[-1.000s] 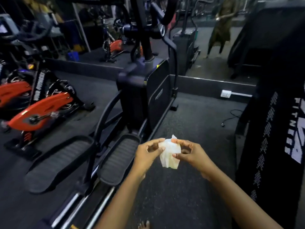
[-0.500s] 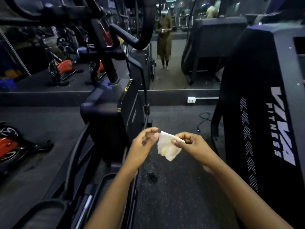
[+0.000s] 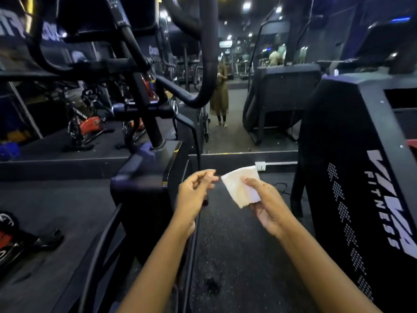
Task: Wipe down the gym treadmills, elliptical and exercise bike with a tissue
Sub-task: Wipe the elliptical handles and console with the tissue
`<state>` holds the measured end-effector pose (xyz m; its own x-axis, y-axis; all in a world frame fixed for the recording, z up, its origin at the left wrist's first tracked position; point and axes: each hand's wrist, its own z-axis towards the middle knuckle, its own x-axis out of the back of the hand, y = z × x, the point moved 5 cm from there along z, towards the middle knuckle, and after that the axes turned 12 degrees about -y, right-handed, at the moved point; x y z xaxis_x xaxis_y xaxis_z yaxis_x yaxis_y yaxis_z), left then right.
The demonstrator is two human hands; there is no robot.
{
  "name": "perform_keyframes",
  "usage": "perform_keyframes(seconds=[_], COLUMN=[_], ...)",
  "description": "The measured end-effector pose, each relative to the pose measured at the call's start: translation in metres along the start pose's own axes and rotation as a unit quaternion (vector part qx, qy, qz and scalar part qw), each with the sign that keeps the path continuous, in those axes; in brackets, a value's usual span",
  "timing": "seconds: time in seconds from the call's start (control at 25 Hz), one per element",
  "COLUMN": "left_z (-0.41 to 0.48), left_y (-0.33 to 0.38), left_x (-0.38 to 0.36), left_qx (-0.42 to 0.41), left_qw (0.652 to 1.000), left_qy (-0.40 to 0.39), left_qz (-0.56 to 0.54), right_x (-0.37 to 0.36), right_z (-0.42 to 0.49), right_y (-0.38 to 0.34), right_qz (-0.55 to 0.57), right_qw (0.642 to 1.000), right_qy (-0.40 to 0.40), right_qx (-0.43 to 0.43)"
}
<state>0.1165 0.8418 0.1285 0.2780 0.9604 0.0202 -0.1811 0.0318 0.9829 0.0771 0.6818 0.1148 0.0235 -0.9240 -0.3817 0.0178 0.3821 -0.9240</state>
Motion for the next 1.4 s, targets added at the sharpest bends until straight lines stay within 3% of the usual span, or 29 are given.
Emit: perform_keyframes(seconds=[0.28, 0.48, 0.8, 1.0, 1.12, 1.2, 1.32, 1.4], left_z=[0.05, 0.103, 0.204, 0.259, 0.277, 0.283, 0.292, 0.307], left_y=[0.091, 0.147, 0.251, 0.294, 0.312, 0.321, 0.331, 0.334], left_x=[0.012, 0.018, 0.005, 0.011, 0.027, 0.037, 0.061, 0.082], left_qx=[-0.16, -0.233, -0.333, -0.341, -0.354, -0.378, -0.389, -0.38], left_qw=[0.982, 0.96, 0.89, 0.866, 0.809, 0.793, 0.851, 0.896], left_qy=[-0.006, 0.039, 0.125, 0.178, 0.27, 0.29, 0.267, 0.21], left_qz=[0.101, 0.148, 0.284, 0.319, 0.384, 0.381, 0.232, 0.094], right_x=[0.002, 0.004, -0.014, -0.043, -0.063, -0.079, -0.108, -0.132], right_z=[0.031, 0.076, 0.156, 0.196, 0.21, 0.217, 0.214, 0.209], right_y=[-0.086, -0.155, -0.285, -0.344, -0.379, -0.396, -0.409, -0.413], right_qz=[-0.043, -0.139, -0.331, -0.375, -0.35, -0.346, -0.336, -0.352], right_qw=[0.987, 0.963, 0.867, 0.811, 0.791, 0.777, 0.761, 0.734], right_qy=[0.053, 0.059, 0.068, 0.037, 0.022, 0.018, -0.007, -0.031], right_qx=[0.148, 0.225, 0.367, 0.448, 0.502, 0.526, 0.555, 0.579])
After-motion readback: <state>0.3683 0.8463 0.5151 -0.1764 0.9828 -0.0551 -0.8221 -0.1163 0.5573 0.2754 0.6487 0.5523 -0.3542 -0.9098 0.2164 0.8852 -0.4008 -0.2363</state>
